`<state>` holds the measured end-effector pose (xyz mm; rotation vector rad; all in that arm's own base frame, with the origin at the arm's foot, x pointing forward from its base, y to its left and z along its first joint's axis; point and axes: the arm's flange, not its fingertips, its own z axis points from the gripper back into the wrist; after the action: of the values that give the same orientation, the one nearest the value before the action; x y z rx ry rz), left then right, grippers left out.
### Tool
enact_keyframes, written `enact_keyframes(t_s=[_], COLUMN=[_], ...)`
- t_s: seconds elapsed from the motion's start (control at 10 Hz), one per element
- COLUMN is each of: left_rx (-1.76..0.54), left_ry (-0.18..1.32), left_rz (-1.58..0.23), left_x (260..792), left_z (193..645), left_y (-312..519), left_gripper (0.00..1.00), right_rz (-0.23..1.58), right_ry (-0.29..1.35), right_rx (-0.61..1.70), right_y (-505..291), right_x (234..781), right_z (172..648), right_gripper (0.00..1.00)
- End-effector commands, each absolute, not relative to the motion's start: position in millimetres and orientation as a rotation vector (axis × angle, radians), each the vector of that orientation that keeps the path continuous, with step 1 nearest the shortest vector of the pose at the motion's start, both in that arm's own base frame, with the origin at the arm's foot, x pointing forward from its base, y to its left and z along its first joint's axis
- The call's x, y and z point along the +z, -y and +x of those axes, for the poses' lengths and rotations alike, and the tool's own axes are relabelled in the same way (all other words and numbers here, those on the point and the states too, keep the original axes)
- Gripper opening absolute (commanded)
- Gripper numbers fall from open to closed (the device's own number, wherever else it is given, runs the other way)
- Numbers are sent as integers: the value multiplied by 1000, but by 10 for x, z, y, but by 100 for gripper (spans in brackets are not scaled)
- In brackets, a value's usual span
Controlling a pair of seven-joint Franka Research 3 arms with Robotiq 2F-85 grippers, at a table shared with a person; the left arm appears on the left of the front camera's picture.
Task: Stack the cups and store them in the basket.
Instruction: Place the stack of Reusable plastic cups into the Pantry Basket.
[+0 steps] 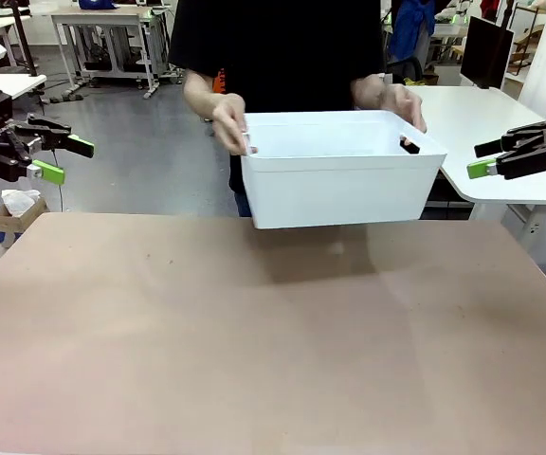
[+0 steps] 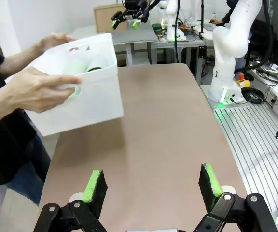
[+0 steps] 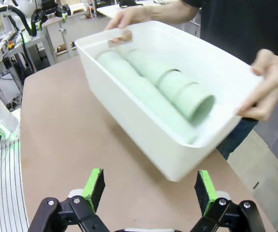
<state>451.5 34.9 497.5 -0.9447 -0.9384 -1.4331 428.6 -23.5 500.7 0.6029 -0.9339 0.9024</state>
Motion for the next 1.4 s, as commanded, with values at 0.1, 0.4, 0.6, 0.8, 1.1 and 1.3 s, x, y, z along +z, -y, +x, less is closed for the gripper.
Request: enact_keyframes(t_s=[0.1, 0.4, 0.6, 0.8, 1.1, 1.3], left_rx=[-1421, -1421, -1421, -1421, -1421, -1421], left_ry=[926, 926, 926, 926, 926, 926], left_rz=[-936, -936, -936, -936, -936, -936], left_x=[5009, 5009, 5009, 5009, 5009, 5009], left_z=[4497, 4497, 4497, 4497, 4497, 4497], left_y=[-341, -341, -341, -341, -341, -341], left_gripper=[100, 100, 100, 100, 100, 100], right_rz=[626, 626, 626, 626, 626, 626], right_ry=[949, 949, 949, 949, 949, 949], right_rx=[876, 876, 876, 876, 876, 876], right_y=[214, 214, 214, 214, 214, 214], right_x=[5038, 5038, 5038, 5038, 5038, 5038], right_z=[4301, 4301, 4301, 4301, 4301, 4301], right_gripper=[100, 100, 100, 100, 100, 100])
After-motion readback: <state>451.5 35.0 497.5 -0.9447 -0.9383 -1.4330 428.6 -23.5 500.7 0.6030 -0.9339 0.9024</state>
